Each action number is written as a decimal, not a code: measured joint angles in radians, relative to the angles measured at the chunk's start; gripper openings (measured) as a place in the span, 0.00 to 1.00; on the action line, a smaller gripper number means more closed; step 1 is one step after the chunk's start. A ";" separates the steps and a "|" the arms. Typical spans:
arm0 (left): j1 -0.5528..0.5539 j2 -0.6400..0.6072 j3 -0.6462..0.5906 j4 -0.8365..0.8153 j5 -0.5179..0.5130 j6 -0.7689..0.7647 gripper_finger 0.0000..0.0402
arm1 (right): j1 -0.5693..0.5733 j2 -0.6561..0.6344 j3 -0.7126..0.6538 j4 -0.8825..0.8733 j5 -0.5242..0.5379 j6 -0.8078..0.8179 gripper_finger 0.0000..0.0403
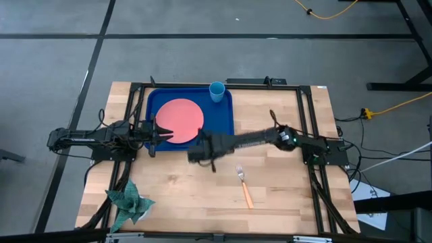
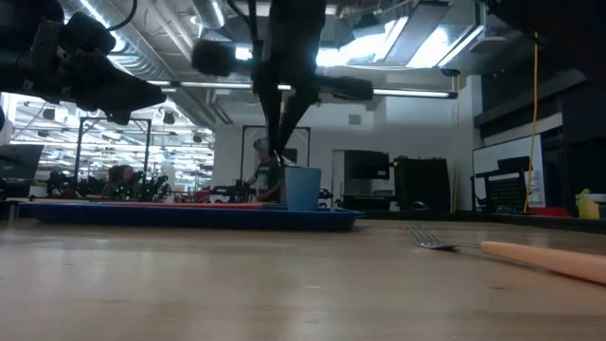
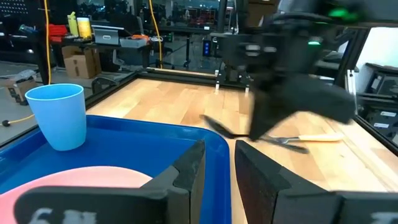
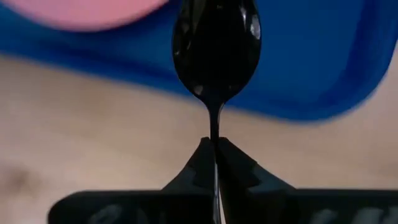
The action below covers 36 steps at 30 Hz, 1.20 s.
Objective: Pick and place plate/cup/fork/spoon on tray
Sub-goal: Put the spoon right side of the plate
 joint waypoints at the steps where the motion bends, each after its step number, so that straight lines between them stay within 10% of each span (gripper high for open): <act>1: 0.000 0.000 0.000 0.000 0.000 0.000 0.20 | -0.025 0.001 0.001 0.005 -0.001 -0.024 0.01; 14: 0.000 0.000 0.000 -0.006 0.000 -0.001 0.20 | -0.295 0.010 -0.009 0.048 -0.117 -0.223 0.01; 36: 0.000 0.000 0.000 -0.022 0.003 -0.007 0.20 | -0.343 0.060 -0.151 0.248 -0.149 -0.210 0.03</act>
